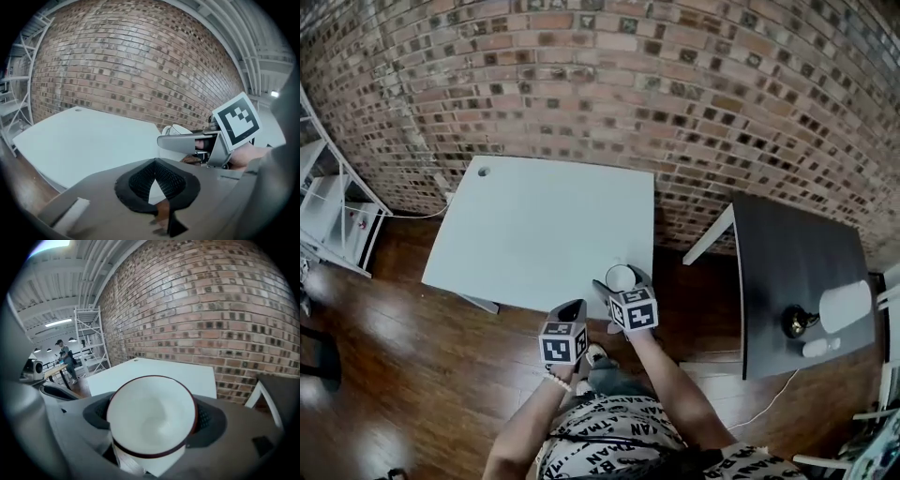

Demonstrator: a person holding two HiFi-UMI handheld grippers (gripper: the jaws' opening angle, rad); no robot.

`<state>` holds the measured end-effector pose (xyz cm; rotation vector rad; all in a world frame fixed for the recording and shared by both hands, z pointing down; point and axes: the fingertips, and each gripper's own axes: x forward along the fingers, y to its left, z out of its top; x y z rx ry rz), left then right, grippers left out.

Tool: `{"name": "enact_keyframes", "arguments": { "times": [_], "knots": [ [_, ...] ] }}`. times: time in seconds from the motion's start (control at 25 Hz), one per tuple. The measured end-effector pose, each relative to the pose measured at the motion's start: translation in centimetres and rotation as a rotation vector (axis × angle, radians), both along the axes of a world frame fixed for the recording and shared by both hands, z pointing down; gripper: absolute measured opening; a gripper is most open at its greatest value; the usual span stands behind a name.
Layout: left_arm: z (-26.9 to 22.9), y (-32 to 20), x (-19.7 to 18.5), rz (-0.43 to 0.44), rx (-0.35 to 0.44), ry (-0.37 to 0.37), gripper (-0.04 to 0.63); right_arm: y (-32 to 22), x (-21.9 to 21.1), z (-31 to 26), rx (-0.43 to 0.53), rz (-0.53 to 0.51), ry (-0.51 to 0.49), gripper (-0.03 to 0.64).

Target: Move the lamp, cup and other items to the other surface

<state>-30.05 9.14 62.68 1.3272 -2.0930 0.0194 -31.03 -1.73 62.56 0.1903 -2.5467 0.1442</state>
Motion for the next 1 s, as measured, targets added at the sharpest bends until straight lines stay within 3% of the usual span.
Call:
{"name": "enact_keyframes", "arguments": {
  "times": [0.56, 1.0],
  "knots": [
    [-0.8, -12.2, 15.9, 0.414, 0.028, -0.020, 0.003, -10.7, 20.8, -1.0, -0.006, 0.437, -0.005, 0.433],
    [-2.3, -23.8, 28.1, 0.651, 0.048, -0.070, 0.003, -22.7, 35.4, -1.1, 0.008, 0.675, -0.006, 0.433]
  ]
}}
